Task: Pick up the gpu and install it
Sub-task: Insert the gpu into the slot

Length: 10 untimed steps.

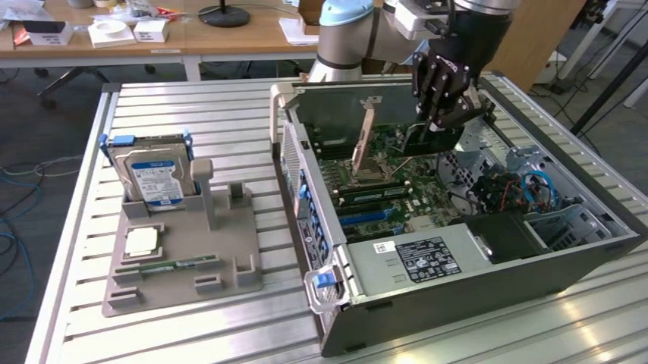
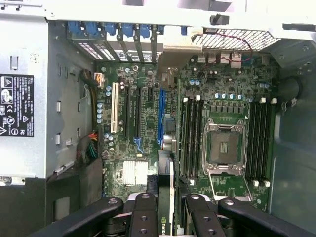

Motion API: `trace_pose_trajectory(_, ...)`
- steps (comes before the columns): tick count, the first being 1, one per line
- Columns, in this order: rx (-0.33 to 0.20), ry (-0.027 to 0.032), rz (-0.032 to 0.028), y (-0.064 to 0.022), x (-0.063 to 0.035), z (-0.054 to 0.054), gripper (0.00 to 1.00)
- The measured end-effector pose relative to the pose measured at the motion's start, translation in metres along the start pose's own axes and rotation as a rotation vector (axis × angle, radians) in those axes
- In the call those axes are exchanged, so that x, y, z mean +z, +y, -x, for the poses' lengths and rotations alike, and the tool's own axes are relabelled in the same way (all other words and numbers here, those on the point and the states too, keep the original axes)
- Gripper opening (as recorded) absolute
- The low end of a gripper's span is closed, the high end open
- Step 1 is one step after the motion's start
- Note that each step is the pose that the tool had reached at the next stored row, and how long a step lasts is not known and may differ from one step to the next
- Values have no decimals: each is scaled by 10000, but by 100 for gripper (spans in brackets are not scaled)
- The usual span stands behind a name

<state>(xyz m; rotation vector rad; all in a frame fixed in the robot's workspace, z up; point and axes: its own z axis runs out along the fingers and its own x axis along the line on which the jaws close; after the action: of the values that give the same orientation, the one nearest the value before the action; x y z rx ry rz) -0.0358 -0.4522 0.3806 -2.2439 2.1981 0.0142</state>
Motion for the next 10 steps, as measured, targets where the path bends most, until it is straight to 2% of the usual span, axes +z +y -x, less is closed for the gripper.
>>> trace_pose_trajectory(5,-2,1,0,9,87,0,26)
trace_pose_trajectory(10,0,3,1,10,94,0,26)
